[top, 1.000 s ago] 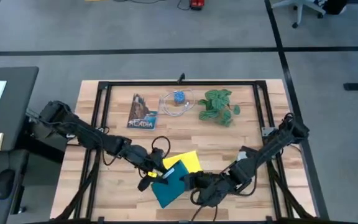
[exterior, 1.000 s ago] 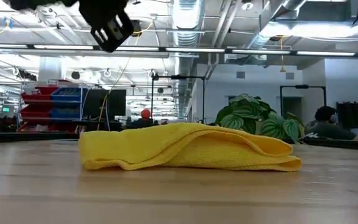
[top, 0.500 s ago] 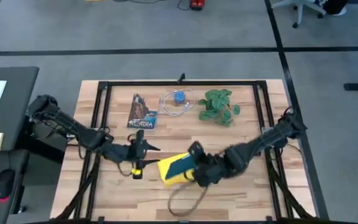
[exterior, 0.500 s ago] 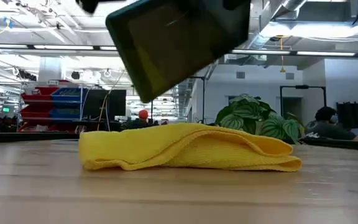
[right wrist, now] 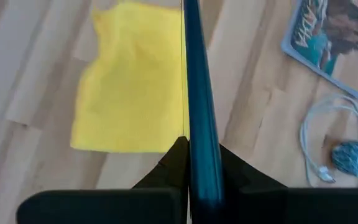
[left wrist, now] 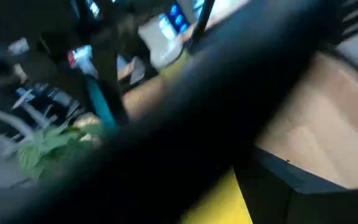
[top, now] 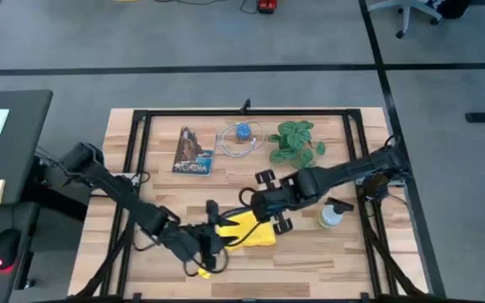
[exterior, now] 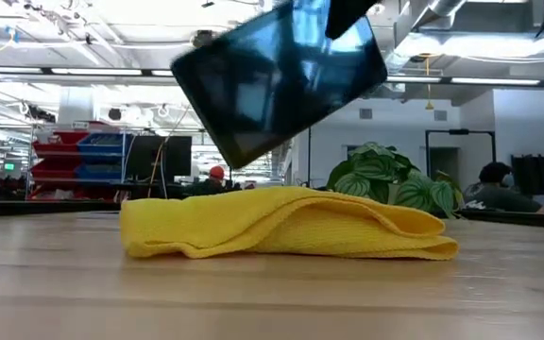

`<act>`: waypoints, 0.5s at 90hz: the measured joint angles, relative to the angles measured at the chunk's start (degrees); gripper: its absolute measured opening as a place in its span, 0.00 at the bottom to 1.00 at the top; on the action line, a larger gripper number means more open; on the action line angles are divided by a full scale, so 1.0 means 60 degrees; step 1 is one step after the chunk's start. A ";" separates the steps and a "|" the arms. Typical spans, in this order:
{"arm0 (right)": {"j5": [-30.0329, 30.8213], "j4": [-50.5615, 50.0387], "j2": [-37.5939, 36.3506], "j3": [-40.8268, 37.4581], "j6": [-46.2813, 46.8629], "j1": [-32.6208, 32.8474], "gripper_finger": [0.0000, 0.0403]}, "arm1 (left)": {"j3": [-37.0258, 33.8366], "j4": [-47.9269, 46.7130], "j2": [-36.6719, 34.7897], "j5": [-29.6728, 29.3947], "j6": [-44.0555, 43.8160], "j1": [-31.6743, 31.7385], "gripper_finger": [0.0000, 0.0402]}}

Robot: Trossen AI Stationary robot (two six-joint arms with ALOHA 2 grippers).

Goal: Apply microfiber cloth
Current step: Wipe the blue tablet with the microfiber cloth

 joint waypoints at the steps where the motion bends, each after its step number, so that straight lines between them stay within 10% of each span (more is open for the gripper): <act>1: 0.0004 -0.0007 -0.0001 0.0000 0.0000 0.0014 0.04 | 0.0034 -0.0055 0.0044 -0.0080 -0.0001 0.0021 0.45; 24: 0.0032 -0.0071 0.0000 0.0000 0.0009 0.0185 0.04 | 0.0409 -0.0739 0.0290 -0.1094 -0.0400 0.0280 0.47; 45: 0.0144 0.0277 0.0011 0.0000 0.0004 0.0368 0.04 | 0.0398 -0.1388 0.0438 -0.0027 -0.2588 0.0979 0.46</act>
